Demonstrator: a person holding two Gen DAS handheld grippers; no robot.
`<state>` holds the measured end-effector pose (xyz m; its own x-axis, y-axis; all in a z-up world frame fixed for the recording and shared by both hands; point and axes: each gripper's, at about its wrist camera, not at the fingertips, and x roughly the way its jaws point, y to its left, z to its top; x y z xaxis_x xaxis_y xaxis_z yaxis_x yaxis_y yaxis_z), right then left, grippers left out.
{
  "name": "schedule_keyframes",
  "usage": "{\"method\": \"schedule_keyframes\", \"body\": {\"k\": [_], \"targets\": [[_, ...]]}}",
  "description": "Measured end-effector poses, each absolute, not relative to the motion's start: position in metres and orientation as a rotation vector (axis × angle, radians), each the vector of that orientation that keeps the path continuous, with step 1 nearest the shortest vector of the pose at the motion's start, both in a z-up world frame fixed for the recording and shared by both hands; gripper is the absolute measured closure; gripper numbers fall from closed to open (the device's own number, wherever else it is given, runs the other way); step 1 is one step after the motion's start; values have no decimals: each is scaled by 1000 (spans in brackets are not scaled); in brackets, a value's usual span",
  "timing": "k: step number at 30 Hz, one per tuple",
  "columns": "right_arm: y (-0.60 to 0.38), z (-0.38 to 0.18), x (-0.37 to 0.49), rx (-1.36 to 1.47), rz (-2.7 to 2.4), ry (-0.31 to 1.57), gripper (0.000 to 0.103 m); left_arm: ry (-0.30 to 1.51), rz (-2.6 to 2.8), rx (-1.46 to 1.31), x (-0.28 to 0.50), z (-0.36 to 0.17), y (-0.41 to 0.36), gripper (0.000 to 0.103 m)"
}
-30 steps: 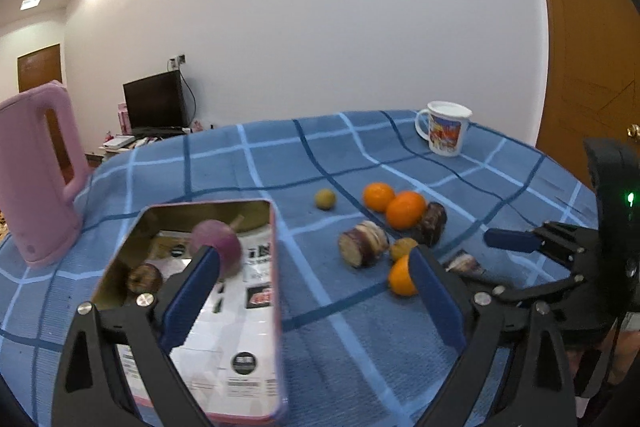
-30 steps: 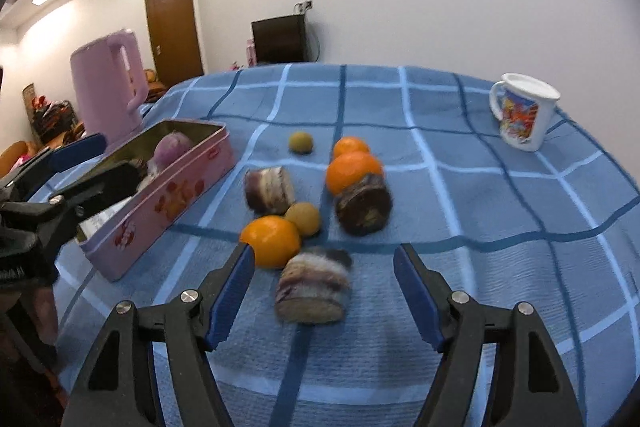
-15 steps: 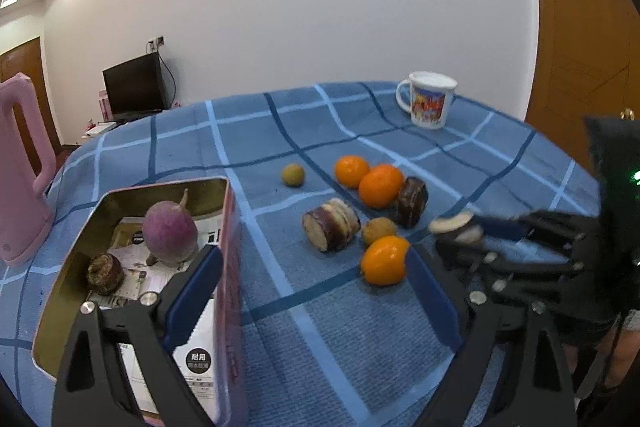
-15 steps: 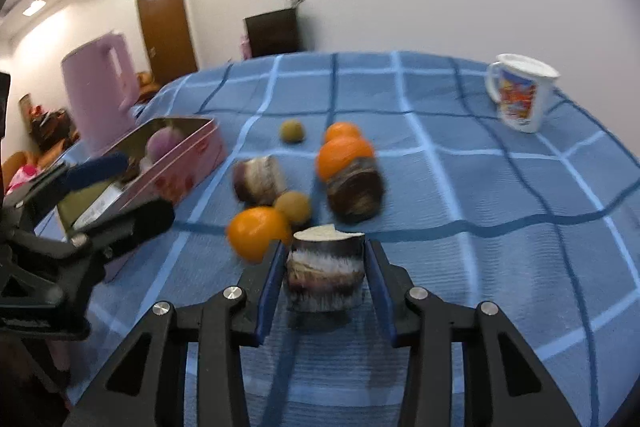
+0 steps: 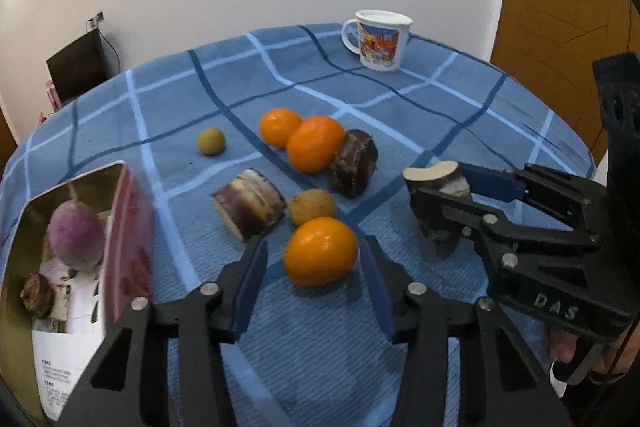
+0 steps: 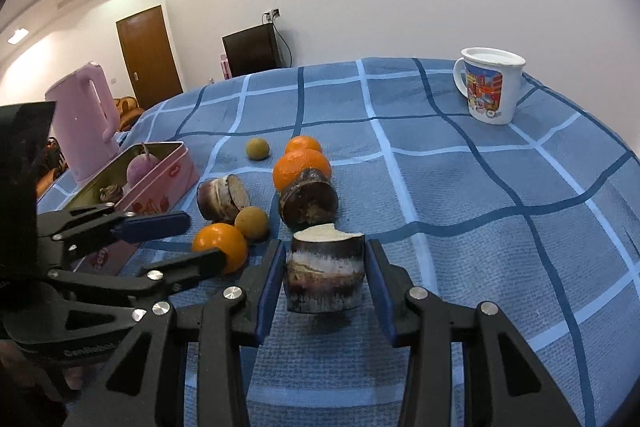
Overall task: Organize fruits
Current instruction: 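Grasp the orange with the left tool while the right tool grasps a taro piece, then lift the orange and taro piece and carry both toward the tin box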
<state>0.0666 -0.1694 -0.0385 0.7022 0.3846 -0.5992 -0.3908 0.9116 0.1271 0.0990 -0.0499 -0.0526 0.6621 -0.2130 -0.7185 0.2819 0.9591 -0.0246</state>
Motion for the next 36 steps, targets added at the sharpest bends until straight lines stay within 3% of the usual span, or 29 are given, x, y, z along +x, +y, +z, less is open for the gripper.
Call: {"method": "schedule_keyframes", "body": {"k": [2,13,36], "targets": [[-168,-39,65,-14,432,661,60,813,-292,98,102,-54,-53,61],[-168,-39,66,-15,448,657,60,871,-331,44,114,-60,-47,62],[-170,-31,48,-32,487,531,61,593,-274,2,77,-27,-27,62]]}}
